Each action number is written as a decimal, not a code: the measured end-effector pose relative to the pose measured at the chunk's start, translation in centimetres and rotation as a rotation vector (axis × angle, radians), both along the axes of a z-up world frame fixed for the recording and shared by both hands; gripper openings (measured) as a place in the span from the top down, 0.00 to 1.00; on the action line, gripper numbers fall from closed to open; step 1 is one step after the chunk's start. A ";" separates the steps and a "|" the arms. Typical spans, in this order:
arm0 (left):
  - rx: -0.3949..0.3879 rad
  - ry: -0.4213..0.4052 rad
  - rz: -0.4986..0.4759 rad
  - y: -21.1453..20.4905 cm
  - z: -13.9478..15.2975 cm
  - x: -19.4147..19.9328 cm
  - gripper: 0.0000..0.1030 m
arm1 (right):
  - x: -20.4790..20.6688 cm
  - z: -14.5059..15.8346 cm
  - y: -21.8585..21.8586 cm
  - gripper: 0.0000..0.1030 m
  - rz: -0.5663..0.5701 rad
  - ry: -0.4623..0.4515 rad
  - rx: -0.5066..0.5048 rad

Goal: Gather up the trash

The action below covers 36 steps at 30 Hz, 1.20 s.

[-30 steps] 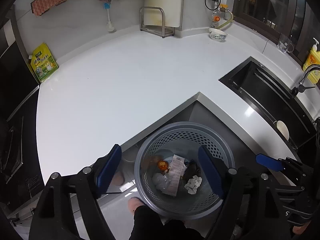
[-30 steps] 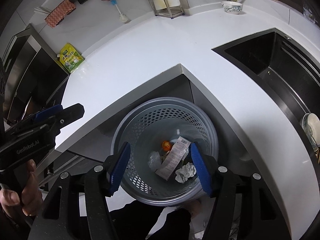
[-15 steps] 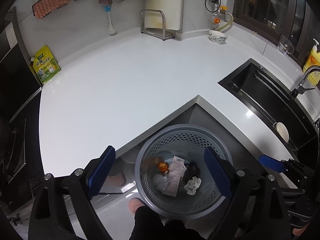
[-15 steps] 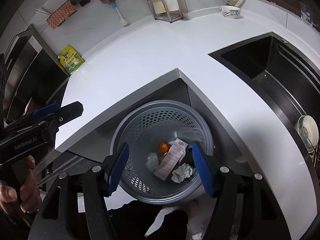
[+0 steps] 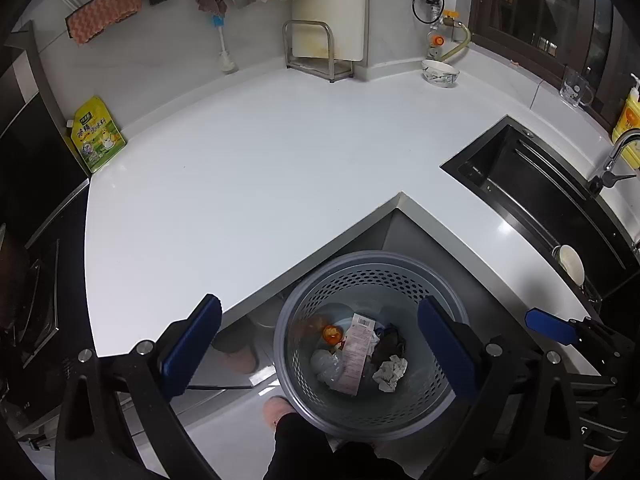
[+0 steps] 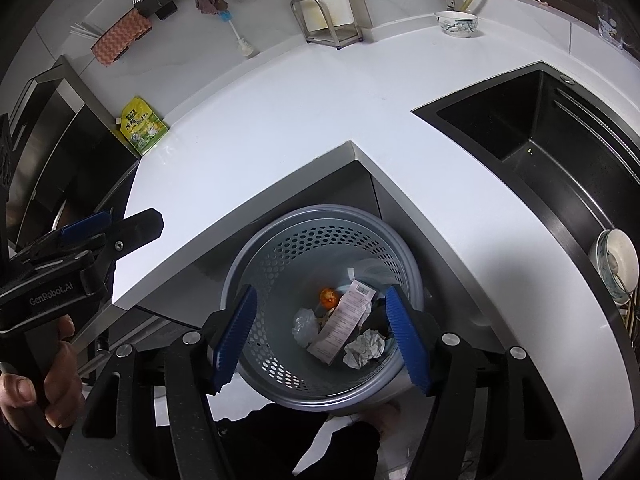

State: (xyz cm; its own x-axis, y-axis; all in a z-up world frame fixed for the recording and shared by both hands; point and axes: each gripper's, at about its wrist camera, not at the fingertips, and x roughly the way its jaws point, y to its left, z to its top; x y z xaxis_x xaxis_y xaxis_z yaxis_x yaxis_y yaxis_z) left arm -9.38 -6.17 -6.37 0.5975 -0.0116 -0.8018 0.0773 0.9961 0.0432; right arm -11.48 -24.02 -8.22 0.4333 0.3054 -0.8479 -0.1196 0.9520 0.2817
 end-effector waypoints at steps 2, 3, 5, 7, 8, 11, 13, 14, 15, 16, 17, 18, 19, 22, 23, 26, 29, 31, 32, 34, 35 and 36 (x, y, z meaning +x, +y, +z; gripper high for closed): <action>0.000 -0.001 0.001 0.0 0.1 0.1 0.06 | 0.0 0.0 0.0 0.38 0.001 0.000 0.000; 0.002 0.000 0.002 0.0 0.1 0.1 0.06 | 0.0 0.0 0.0 0.38 0.002 0.000 0.000; 0.008 0.002 0.006 -0.1 0.0 0.1 0.06 | 0.0 0.0 -0.1 0.38 0.001 0.000 0.000; 0.012 0.005 0.008 -0.1 -0.1 0.1 0.06 | 0.1 -0.1 -0.3 0.38 -0.002 0.001 0.000; 0.013 0.006 0.009 -0.1 -0.1 0.1 0.06 | 0.1 -0.1 -0.4 0.38 -0.001 0.001 0.000; 0.015 0.007 0.013 0.0 -0.1 0.2 0.06 | 0.1 0.0 -0.3 0.38 -0.001 0.000 0.001; 0.016 0.007 0.015 0.0 -0.1 0.2 0.06 | 0.1 0.0 -0.2 0.38 -0.002 0.000 0.000; 0.016 0.007 0.016 0.0 -0.1 0.2 0.06 | 0.1 0.0 -0.3 0.38 0.000 0.000 -0.001; 0.016 0.008 0.016 0.0 -0.1 0.2 0.06 | 0.1 0.0 -0.3 0.38 0.000 0.000 -0.001; 0.016 0.009 0.015 -0.1 -0.1 0.2 0.06 | 0.1 0.0 -0.3 0.38 0.000 -0.001 -0.002; 0.019 0.009 0.015 -0.1 -0.1 0.1 0.06 | 0.2 0.0 -0.4 0.38 0.000 -0.001 -0.002; 0.022 0.008 0.015 -0.1 -0.1 0.1 0.06 | 0.1 -0.1 -0.4 0.38 0.000 -0.001 -0.002; 0.024 0.007 0.015 -0.1 -0.1 0.1 0.06 | 0.1 -0.1 -0.4 0.38 -0.001 0.000 -0.001; 0.023 0.008 0.016 -0.1 -0.1 0.1 0.06 | 0.1 -0.1 -0.4 0.38 0.000 -0.001 -0.002; 0.023 0.008 0.019 -0.1 -0.1 0.0 0.06 | 0.1 -0.1 -0.3 0.38 0.000 -0.001 -0.002; 0.023 0.008 0.027 0.0 0.0 0.0 0.06 | 0.1 -0.1 -0.2 0.38 0.001 -0.003 -0.003; 0.025 0.010 0.032 0.1 -0.1 -0.1 0.06 | 0.1 0.0 0.1 0.38 0.002 -0.006 -0.004; 0.027 0.009 0.032 0.2 0.0 0.0 0.06 | 0.1 0.0 0.2 0.38 0.003 -0.008 -0.005; 0.024 0.009 0.032 0.2 0.0 0.0 0.06 | 0.2 0.0 0.2 0.38 0.004 -0.009 -0.005; 0.018 0.006 0.031 0.3 0.1 0.0 0.06 | 0.2 0.1 0.3 0.38 0.007 -0.010 -0.005; 0.018 0.006 0.031 0.3 0.1 0.0 0.06 | 0.2 0.0 0.3 0.38 0.008 -0.010 -0.005; 0.020 0.005 0.032 0.3 0.1 0.0 0.06 | 0.2 0.0 0.3 0.38 0.009 -0.010 -0.004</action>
State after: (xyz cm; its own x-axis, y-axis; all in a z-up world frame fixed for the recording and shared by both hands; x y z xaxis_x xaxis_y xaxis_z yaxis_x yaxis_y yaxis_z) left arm -9.39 -5.89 -6.27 0.5935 0.0231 -0.8045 0.0462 0.9970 0.0626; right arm -11.26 -23.76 -8.19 0.4394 0.3054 -0.8448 -0.1308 0.9522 0.2762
